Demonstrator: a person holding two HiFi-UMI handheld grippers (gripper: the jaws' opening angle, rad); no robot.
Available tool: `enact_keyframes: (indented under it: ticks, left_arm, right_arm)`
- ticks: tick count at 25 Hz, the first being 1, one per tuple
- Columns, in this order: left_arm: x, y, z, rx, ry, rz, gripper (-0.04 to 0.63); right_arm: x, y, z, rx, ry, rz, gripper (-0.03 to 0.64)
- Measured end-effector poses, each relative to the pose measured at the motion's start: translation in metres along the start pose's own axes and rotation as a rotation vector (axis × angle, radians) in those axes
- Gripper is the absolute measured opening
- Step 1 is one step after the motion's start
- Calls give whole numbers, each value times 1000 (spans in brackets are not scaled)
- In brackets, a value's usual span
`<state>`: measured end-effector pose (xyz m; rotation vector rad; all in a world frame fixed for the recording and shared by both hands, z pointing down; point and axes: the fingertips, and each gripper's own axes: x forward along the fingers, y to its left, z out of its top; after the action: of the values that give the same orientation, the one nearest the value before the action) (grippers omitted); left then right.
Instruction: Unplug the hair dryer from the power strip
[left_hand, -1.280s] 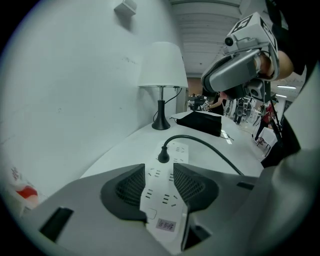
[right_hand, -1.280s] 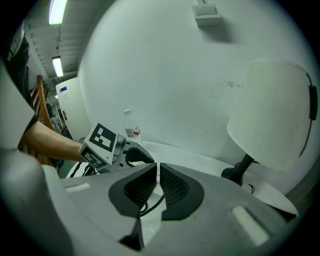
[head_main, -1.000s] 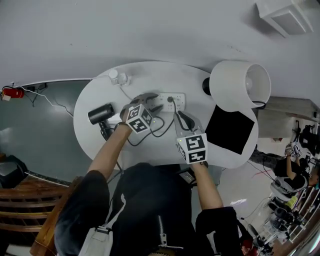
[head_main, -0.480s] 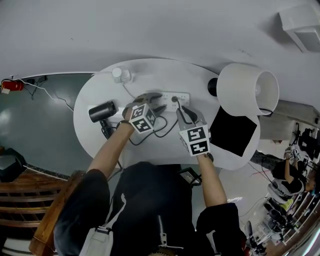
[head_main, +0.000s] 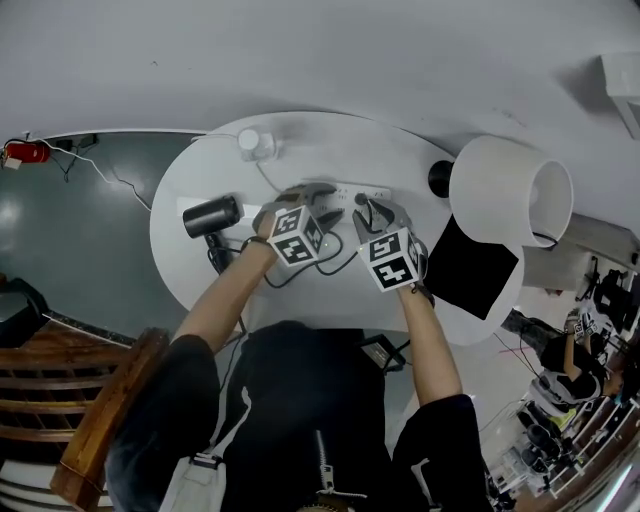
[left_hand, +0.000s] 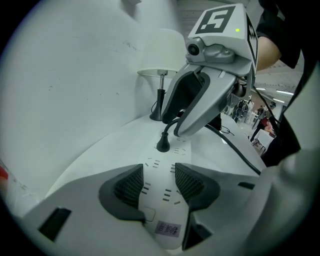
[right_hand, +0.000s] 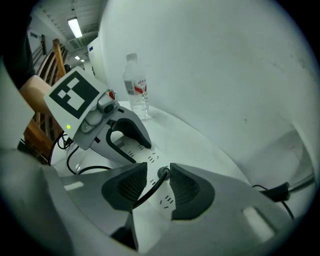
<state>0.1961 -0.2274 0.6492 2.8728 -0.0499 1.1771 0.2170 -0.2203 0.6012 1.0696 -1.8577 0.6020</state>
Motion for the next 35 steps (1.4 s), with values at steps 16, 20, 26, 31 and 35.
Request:
enact_keyframes:
  ticks: [16, 20, 26, 31, 35]
  left_arm:
    - [1, 0, 1, -9, 0, 4, 186]
    - [0, -1, 1, -5, -3, 6, 186]
    - [-1, -1, 1, -2, -4, 7, 186]
    - [-1, -1, 1, -4, -3, 6, 186]
    - [0, 0, 1, -7, -1, 10, 186]
  right_arm:
    - [39, -6, -14, -71, 193, 66, 129]
    - [44, -7, -19, -75, 224, 53, 127]
    - [46, -9, -21, -88, 235, 41, 117]
    - [47, -9, -21, -76, 244, 60, 114]
    - [47, -10, -21, -86, 264, 76, 112]
